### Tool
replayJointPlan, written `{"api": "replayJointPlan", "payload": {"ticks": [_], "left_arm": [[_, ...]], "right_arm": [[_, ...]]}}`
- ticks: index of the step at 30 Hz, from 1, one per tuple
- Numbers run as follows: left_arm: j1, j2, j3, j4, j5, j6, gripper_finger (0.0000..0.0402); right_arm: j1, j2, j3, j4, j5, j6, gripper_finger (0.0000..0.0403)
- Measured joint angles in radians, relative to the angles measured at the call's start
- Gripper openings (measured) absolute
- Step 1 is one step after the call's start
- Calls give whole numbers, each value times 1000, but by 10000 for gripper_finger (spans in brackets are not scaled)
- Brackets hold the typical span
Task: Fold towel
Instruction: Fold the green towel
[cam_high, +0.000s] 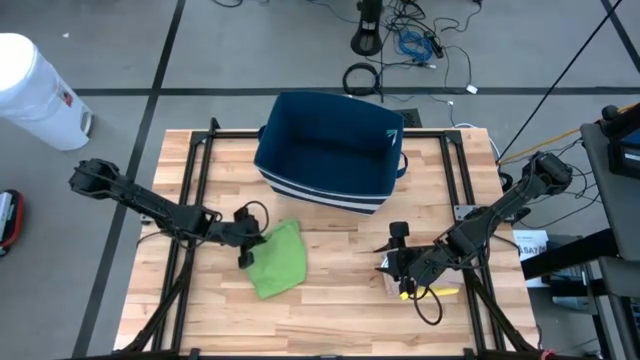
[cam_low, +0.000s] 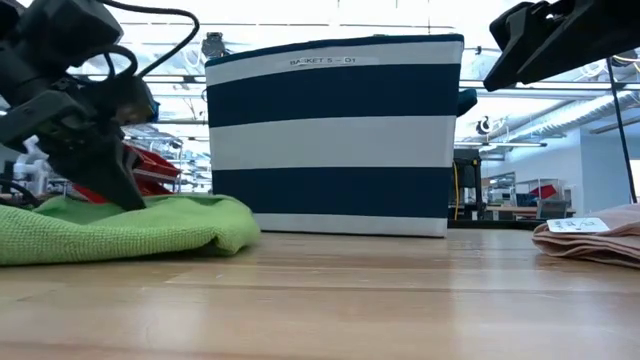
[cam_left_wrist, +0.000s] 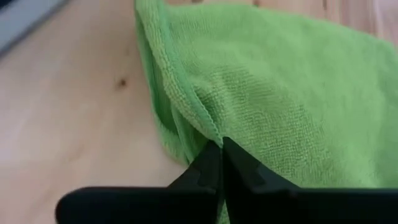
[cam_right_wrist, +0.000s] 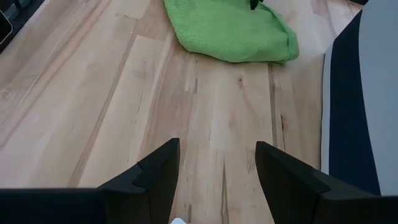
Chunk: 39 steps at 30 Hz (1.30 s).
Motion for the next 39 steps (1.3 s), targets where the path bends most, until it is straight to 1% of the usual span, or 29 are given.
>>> {"api": "replayJointPlan", "payload": {"ticks": [3,6,9,10,15,19,22,23,26,28,30,32,33,35,37,39], "left_arm": [[0,0,0,39,-21,30,6],[-1,0,-1,144,-16,96,5],[-5,0,2,297,61,180,4],[-5,0,13,318,89,203,4],[-5,0,106,312,220,240,3],[-15,0,175,308,306,241,3],[-32,0,215,306,360,239,3],[-40,0,225,306,373,236,3],[-67,4,243,296,381,190,3],[-86,5,243,275,381,143,3],[-105,5,243,237,380,94,3],[-125,5,243,209,366,58,3],[-135,5,243,204,359,52,3],[-152,5,243,200,339,43,3],[-158,5,243,195,328,35,3],[-158,5,243,196,323,33,2]], "right_arm": [[0,0,0,5,0,0,196],[0,0,0,13,0,0,196],[0,2,0,45,-8,-6,196],[-1,6,0,70,-22,-21,196],[-22,77,0,227,-85,-132,196],[-66,181,0,373,-106,-226,196],[-104,272,0,520,-112,-311,196],[-119,302,0,581,-128,-340,196],[-169,387,0,773,-192,-408,196],[-204,438,0,899,-206,-439,196],[-236,487,0,1009,-210,-453,196],[-273,534,0,1091,-259,-455,196],[-292,558,1,1126,-298,-452,196],[-321,608,21,1140,-354,-437,196],[-342,661,51,1138,-372,-432,196],[-352,712,82,1136,-368,-441,196]]}}
